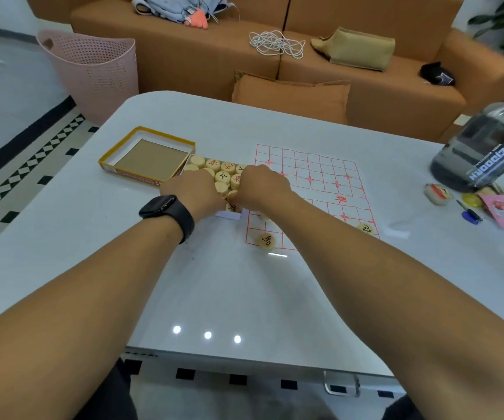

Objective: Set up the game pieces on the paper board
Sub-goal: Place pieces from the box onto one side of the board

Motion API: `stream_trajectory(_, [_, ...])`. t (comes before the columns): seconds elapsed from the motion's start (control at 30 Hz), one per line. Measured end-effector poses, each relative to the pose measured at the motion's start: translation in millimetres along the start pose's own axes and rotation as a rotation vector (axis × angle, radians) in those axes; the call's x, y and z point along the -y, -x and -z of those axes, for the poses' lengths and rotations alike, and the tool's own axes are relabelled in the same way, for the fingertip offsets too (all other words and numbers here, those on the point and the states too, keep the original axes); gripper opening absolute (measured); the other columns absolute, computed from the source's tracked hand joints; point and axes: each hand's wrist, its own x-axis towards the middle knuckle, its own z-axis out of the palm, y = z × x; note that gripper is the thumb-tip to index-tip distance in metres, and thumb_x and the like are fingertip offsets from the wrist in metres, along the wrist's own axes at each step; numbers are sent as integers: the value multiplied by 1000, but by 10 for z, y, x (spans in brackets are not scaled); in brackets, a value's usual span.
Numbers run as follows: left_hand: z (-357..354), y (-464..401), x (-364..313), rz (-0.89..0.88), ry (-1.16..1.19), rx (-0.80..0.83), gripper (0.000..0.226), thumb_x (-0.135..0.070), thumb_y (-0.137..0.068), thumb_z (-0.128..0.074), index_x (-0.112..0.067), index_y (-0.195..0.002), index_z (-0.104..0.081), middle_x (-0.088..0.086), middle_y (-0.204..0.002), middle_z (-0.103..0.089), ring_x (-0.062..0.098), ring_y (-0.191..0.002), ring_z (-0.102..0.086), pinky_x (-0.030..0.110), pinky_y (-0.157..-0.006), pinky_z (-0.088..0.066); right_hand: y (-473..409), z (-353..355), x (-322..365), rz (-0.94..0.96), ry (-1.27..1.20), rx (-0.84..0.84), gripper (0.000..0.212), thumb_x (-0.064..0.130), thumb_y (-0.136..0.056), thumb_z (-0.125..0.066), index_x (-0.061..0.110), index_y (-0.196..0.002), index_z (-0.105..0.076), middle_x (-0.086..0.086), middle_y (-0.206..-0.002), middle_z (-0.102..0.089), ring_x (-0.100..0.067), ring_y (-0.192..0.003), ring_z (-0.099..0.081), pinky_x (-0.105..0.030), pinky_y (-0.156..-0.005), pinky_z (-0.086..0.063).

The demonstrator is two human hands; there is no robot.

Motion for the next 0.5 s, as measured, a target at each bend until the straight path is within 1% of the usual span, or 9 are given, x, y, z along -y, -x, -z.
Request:
stream_trajectory(0.03, [4,-13,13,-3,4,19,17,-36,-82,-65,-21,-88,-62,-1,-83,-61,23,-84,-61,31,-69,-42,-2,9,13,3,3,5,24,39,-86,-65,21,-92,-49,3,-83,-50,-19,-76,-54,-29,-59,-39])
stream_trajectory(0.1, [24,-23,39,-6,3,60,17,-35,-82,-67,-20,-84,-60,0,-84,-62,24,-85,-62,31,-71,-45,4,17,49,-2,-9,15,26,40,-87,-65,22,-90,-47,4,-81,-47,-18,-77,-53,-31,-64,-42])
stream_trajectory(0.2, [48,-39,44,-25,-14,76,27,-40,-81,-71,-20,-76,-53,1,-83,-61,23,-84,-63,31,-68,-47,12,-7,128,-19,-5,-3,21,33,-86,-65,20,-91,-50,2,-84,-51,-20,-80,-56,-31,-65,-44])
stream_trajectory(0.27, [36,-37,36,-49,-45,52,33,-45,-81,-73,-22,-74,-52,-1,-81,-60,21,-81,-62,30,-66,-45,13,-28,165,-31,-23,-12,20,28,-85,-65,20,-82,-48,1,-83,-51,-21,-80,-58,-31,-65,-45])
stream_trajectory(0.33, [12,-32,33,-76,-65,19,34,-48,-79,-74,-23,-76,-52,-3,-79,-59,21,-80,-61,29,-65,-44,31,-31,172,-37,-58,-10,26,27,-83,-66,21,-75,-42,2,-81,-51,-21,-80,-59,-30,-65,-47])
stream_trajectory(0.4, [6,-22,38,-100,-71,-18,34,-51,-78,-74,-23,-78,-55,-3,-78,-60,21,-78,-61,29,-63,-44,61,-19,142,-39,-84,-28,27,31,-82,-67,21,-76,-43,3,-79,-51,-20,-79,-59,-30,-65,-47])
stream_trajectory(0.5, [77,42,55,-129,-80,-88,28,-46,-78,-72,-21,-74,-59,-2,-74,-60,18,-69,-59,26,-58,-40,123,19,63,-39,-123,-54,36,42,-82,-69,22,-71,-42,3,-75,-51,-19,-71,-56,-30,-61,-44])
